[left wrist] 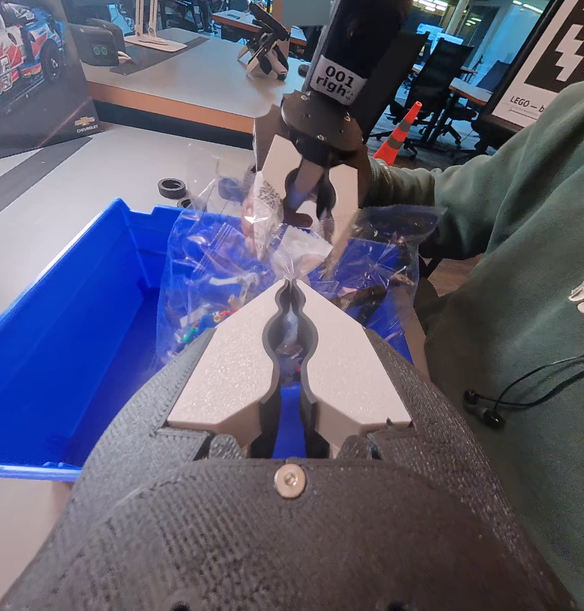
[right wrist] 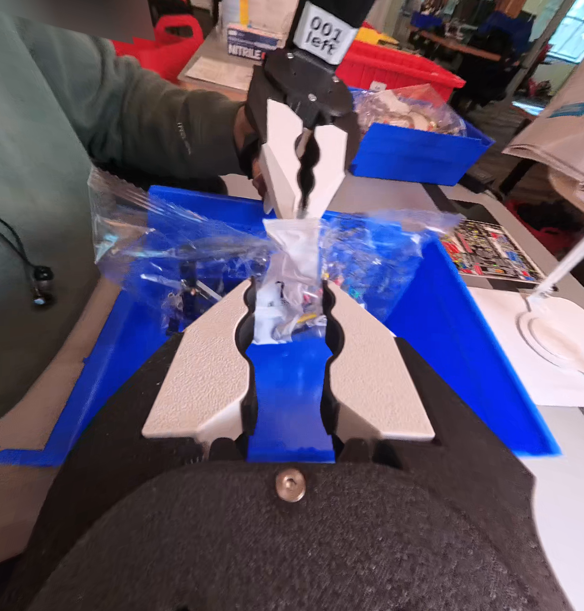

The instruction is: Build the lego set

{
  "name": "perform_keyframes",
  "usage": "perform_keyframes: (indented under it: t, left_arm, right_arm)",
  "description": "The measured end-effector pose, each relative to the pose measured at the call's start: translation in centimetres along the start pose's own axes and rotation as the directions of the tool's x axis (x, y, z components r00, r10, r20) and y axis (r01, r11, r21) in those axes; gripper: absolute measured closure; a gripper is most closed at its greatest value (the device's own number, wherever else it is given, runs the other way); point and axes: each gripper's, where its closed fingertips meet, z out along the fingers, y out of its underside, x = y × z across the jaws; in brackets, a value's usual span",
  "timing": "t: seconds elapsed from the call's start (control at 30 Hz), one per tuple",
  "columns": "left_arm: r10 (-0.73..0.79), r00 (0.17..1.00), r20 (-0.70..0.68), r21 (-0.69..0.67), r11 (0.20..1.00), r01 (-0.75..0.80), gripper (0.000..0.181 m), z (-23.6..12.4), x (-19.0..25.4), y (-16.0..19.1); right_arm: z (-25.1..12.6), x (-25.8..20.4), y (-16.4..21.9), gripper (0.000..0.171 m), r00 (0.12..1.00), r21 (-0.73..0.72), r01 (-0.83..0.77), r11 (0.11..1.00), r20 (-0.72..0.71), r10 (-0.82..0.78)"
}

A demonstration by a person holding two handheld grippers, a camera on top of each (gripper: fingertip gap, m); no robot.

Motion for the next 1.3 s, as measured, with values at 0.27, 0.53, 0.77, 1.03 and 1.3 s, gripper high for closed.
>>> perform_keyframes:
  t: [0.27,0.53,0.77,1.03,1.3]
  left_arm:
    - [0.011,1.0,0.025,0.007,1.0,-0.011,0.181,0.3,0.6,-0.6]
    - [-0.036,0.999,0.018,0.033,0.999,0.035,0.181,-0.4,0.5,-1.2]
    - [0.024,0.997,0.07,-0.053,0.998,-0.02,0.181,0.4,0.5,-0.4]
    - [0.119,0.99,0.082,-0.057,0.992,-0.114,0.157,-0.3,1.2,-1.5]
    - [0.173,0.984,0.042,-0.118,0.979,-0.167,0.181,-0.1,1.6,-0.4]
  right_arm:
    - [0.7,0.6,-1.3,0.143,0.99,-0.03,0.092,0.995,-0.103,-0.094]
    - [0.4,-0.6,-2.3,0.141,0.986,-0.016,0.149,0.989,-0.078,-0.149]
    - [1.6,-0.7,-2.2,0.155,0.993,-0.004,0.108,0.994,-0.039,-0.108]
    - [1.7,-0.7,-2.2,0.169,0.994,-0.038,0.105,0.994,-0.038,-0.106]
    - [1.3,-1.4,-1.9,0.171,0.993,-0.028,0.115,0.993,-0.026,-0.115]
